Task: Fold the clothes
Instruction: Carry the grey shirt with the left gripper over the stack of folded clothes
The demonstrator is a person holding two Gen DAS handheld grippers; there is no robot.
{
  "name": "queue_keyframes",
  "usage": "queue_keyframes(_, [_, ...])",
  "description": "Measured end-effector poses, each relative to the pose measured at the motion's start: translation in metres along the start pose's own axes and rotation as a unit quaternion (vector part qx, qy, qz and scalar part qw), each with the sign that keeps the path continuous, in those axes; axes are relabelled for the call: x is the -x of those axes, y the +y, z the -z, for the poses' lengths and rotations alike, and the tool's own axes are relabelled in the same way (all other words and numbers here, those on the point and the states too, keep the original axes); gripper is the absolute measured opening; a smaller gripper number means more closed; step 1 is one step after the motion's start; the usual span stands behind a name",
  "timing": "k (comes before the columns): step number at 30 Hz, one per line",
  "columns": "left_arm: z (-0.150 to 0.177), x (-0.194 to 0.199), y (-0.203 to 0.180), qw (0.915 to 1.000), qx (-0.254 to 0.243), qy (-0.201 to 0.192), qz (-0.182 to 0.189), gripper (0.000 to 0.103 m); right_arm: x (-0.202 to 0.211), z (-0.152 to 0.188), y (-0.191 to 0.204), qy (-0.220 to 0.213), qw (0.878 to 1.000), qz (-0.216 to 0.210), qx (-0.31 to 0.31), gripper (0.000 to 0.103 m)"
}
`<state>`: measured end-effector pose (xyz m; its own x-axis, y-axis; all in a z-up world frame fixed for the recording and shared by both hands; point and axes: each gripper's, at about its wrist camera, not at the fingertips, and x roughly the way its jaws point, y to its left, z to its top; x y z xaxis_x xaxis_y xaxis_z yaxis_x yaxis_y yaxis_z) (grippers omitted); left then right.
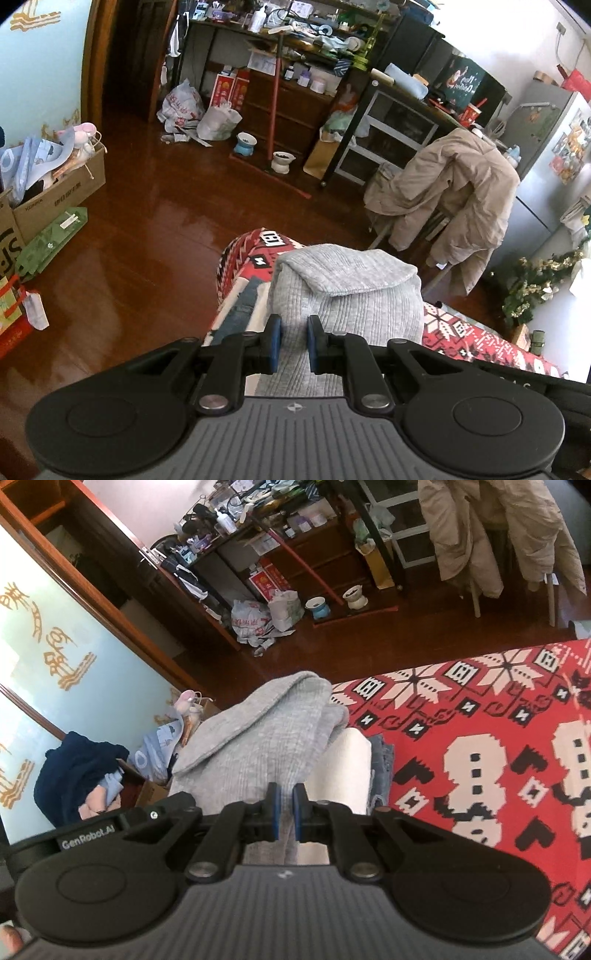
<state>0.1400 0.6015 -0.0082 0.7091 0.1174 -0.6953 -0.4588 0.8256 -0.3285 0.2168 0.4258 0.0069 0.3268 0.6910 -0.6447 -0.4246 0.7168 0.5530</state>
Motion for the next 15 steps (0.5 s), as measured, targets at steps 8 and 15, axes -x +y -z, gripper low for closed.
queue_keyframes(8, [0.009,-0.024,0.017,0.9995,0.022,0.024,-0.002,0.022,-0.036,-0.009,-0.031,0.022,1.0,0.003,-0.008,0.01])
queue_keyframes(15, [0.007,-0.004,0.041,0.9987,0.047,0.002,0.02,0.045,-0.022,-0.028,-0.07,0.001,0.998,-0.04,-0.052,0.047])
